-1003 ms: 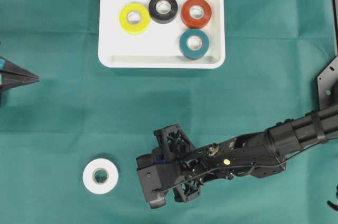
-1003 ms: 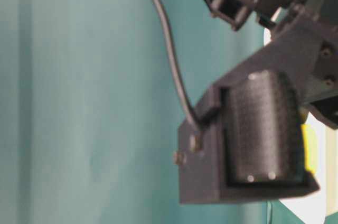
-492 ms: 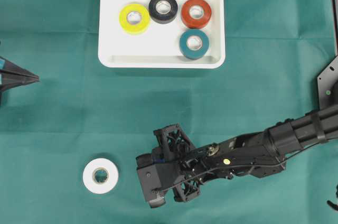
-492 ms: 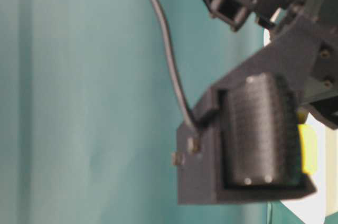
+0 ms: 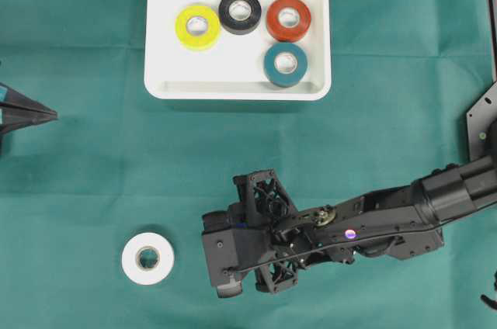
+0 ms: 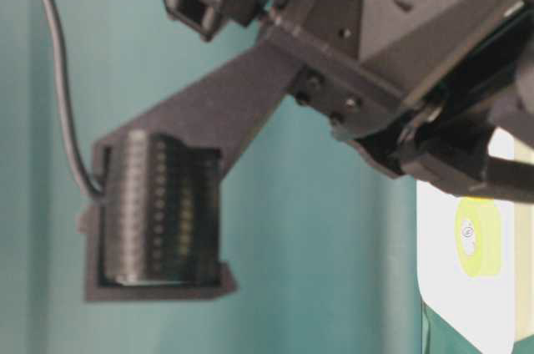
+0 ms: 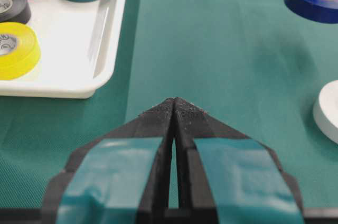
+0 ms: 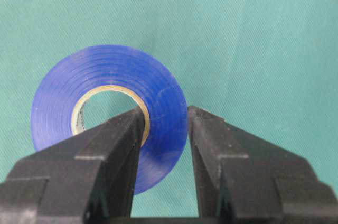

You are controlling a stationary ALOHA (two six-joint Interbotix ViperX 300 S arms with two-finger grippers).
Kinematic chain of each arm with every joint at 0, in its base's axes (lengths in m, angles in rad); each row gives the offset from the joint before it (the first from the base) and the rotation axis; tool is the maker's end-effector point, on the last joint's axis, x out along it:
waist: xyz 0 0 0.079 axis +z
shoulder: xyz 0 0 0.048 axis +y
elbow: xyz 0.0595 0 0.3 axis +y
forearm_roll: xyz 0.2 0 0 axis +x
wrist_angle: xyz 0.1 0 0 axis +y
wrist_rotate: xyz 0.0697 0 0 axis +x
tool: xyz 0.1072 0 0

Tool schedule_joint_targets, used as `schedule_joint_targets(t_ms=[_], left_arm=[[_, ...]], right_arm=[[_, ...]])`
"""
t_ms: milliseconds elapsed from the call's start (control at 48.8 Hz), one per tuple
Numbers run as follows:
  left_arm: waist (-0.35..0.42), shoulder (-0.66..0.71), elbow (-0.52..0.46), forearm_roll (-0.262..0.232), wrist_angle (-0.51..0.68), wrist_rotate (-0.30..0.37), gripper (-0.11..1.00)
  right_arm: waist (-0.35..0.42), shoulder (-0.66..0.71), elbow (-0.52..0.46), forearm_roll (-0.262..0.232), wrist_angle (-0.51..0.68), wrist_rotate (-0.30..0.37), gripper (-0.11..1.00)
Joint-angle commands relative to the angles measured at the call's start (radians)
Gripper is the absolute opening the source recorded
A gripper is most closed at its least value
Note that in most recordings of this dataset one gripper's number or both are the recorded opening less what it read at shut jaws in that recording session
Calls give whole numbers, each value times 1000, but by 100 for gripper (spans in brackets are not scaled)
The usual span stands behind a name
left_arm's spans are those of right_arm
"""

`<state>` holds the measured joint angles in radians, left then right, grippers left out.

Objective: Put the tape into the white case with the right arm.
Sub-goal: 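Lower the right gripper and grasp the blue tape roll, then lift the blue tape and carry it into the tray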

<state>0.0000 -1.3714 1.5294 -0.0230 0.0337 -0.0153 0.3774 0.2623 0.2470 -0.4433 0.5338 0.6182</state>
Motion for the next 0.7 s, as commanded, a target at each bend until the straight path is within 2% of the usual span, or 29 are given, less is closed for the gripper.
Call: schedule_joint_targets(t_ms=[0, 205, 369, 676], left_arm=[[2, 8, -12, -2, -6, 2, 0], [2, 8, -12, -2, -6, 2, 0], [2, 8, -12, -2, -6, 0, 0], [2, 8, -12, -2, -6, 0, 0]], right_arm=[[-2, -44, -29, 0, 6, 5, 0], [-40, -46, -25, -6, 52, 5, 0], [-107, -66, -23, -17, 94, 3, 0], [-245, -81, -20, -28, 98, -6, 0]])
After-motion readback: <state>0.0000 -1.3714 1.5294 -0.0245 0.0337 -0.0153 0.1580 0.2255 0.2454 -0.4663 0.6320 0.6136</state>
